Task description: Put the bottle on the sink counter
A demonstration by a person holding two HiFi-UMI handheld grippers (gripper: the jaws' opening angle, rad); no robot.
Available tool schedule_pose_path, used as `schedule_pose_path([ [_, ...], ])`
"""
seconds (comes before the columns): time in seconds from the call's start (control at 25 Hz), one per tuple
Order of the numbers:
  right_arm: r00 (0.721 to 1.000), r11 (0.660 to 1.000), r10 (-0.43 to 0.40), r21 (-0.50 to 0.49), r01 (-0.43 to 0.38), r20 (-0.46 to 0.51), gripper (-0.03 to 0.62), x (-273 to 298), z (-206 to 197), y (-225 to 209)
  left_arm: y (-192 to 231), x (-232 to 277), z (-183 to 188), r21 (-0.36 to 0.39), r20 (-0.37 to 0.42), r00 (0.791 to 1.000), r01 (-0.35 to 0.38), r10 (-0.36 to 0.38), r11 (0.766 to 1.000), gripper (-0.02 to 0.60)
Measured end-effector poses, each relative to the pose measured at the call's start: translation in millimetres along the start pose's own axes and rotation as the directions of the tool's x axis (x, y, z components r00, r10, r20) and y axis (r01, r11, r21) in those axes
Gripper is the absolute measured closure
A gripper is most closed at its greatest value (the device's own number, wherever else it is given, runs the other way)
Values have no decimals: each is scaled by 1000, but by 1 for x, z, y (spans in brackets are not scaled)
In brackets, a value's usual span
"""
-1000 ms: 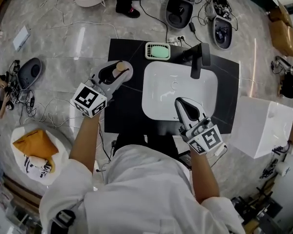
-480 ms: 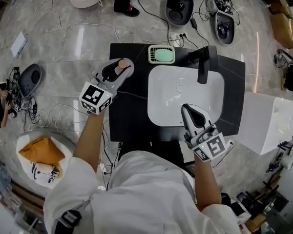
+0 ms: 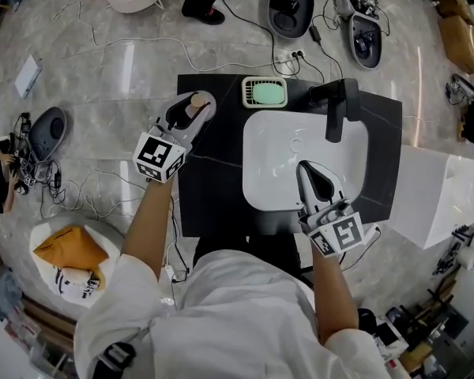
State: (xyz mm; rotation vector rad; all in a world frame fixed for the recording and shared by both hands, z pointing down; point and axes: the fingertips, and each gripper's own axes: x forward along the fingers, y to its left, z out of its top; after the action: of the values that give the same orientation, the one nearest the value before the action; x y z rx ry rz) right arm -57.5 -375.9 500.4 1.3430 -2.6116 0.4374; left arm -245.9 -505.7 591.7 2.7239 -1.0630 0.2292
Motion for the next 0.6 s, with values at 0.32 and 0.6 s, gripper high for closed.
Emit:
schedule_pose_path([
  [0.32,995,995,-95,-39,96,35,580,18,9,-18,9,8,-4,-6,5,1000,-20,20,1000,434],
  [0.6,985,984,-173,-34,174,26,579,19,5,-33,12,14,-8,4,3,999,-52,52,999,434],
])
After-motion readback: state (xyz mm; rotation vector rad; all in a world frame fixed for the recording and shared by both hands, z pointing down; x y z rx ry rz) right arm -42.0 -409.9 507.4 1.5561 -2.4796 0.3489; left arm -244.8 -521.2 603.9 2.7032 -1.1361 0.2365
